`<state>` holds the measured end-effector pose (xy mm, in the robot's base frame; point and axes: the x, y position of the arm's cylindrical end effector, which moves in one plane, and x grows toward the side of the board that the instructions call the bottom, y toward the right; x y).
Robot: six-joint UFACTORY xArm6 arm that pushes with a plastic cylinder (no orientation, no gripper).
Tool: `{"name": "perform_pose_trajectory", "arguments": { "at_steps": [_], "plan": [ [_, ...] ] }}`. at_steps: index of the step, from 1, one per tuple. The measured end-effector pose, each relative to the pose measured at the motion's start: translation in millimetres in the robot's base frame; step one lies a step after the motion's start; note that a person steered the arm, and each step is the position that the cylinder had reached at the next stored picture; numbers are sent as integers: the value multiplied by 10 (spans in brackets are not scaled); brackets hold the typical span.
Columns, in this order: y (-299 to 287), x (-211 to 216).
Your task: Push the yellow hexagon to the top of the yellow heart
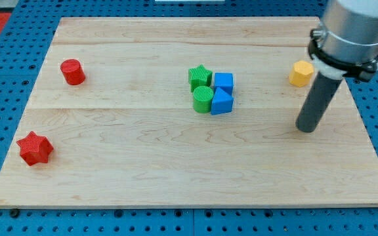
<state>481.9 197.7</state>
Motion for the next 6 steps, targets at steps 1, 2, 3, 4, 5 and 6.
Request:
{"name": "perform_pose_trajectory", "arguments": {
  "at_steps": [1,2,3,4,5,6],
  "plan": [
    [110,-321],
    [86,-438],
    [3,-284],
    [-230,-602],
    [-328,-1034],
    [-351,-1494]
  ]
}}
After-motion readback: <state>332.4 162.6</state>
